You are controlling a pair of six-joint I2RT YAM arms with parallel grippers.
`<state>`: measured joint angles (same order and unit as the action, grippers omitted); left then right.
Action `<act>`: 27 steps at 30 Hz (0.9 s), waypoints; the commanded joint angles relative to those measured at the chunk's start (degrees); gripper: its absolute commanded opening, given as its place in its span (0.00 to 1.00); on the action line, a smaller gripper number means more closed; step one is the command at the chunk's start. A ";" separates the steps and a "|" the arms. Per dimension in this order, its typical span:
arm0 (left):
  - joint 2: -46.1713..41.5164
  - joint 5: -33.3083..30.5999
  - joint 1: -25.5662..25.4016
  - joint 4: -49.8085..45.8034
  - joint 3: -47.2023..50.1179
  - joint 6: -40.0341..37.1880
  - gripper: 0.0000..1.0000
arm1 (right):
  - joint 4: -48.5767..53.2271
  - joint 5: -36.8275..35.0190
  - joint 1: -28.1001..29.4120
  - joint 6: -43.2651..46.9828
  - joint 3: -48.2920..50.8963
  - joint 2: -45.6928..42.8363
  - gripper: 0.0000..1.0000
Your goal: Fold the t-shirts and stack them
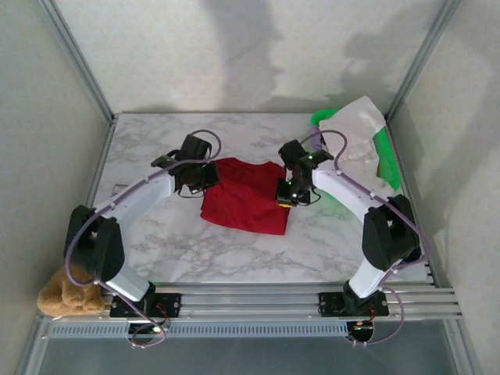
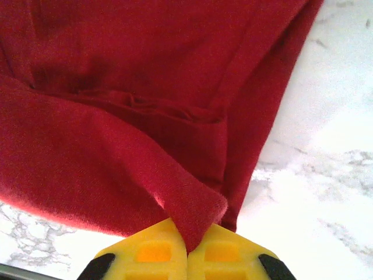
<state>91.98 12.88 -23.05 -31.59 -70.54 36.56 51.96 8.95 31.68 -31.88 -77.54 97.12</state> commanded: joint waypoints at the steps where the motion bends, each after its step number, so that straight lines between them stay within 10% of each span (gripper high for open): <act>1: 1.32 0.95 1.30 0.65 -4.15 -2.79 0.00 | 1.43 -2.33 -1.38 1.24 -2.65 1.24 0.00; 27: 21.44 3.55 6.03 -1.89 -22.72 -8.56 0.00 | 2.81 -3.38 -9.74 4.51 -18.71 13.70 0.00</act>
<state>112.90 17.34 -18.11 -32.01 -91.42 29.50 51.75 6.59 22.50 -28.99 -93.08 109.34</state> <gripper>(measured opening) 0.035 0.058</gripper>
